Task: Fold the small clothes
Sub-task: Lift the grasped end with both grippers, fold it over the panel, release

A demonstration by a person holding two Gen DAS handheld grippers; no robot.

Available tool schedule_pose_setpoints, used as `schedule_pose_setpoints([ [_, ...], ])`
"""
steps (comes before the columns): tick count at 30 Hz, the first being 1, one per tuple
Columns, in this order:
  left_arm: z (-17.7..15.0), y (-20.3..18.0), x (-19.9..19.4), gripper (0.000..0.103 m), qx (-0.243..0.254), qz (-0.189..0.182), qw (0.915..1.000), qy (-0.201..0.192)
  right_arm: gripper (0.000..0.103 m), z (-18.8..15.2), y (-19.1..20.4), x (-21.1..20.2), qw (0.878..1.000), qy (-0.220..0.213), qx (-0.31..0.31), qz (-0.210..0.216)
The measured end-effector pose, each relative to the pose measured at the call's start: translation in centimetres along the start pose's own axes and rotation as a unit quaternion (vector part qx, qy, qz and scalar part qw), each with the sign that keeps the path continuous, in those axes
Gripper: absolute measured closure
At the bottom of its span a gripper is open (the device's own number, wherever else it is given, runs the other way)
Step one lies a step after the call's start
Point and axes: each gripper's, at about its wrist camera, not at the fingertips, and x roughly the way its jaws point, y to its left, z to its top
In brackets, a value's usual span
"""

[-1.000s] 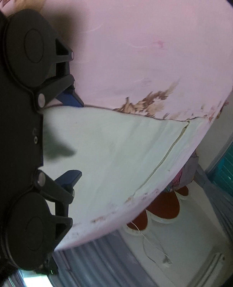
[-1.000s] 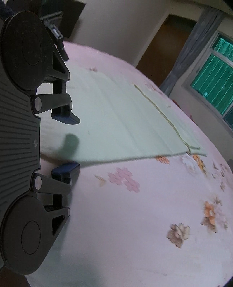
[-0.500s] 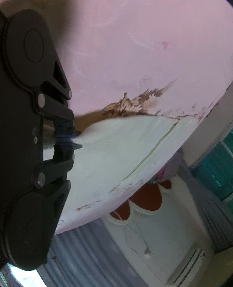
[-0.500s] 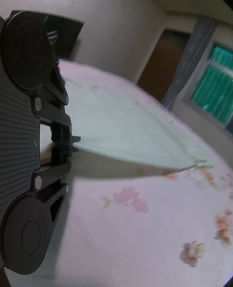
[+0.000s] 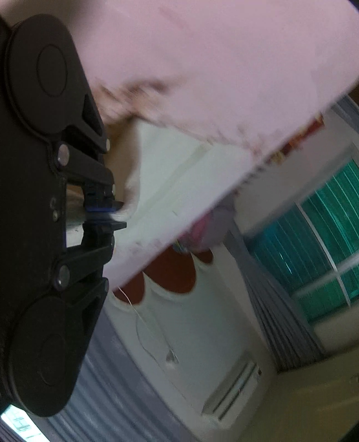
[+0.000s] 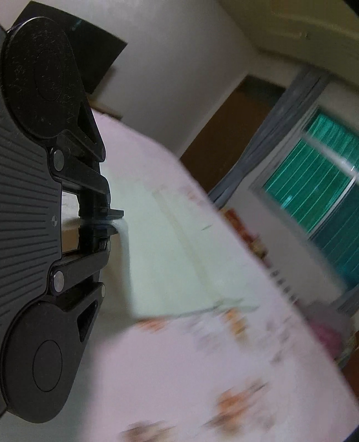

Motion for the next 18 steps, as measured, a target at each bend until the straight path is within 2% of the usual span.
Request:
schedule_pose_setpoints([
  [4,4.2,-1.7,3.5,0.098,0.014,-0.025,0.9995,-0.013,0.101,4.5,1.3,2.5,0.999,-0.033,-0.016,0.006],
  [8,8.2,-1.5,7.5,0.098,-0.006,-0.027,0.9995,-0.018,0.101,9.4,0.2,5.1,0.998,-0.059,0.024,-0.003],
  [11,10.6,-0.2,11.1,0.098,-0.025,-0.006,0.9996,0.009,0.101,13.3,-2.0,8.0,0.995,-0.057,0.076,-0.013],
  [13,11.9,1.1,14.3,0.098,-0.028,0.022,0.9990,0.029,0.101,15.8,-4.2,10.8,0.993,-0.046,0.104,-0.038],
  [18,13.1,5.6,20.7,0.098,-0.057,0.071,0.9931,0.074,0.101,18.0,-9.7,16.9,0.984,-0.013,0.165,-0.072],
])
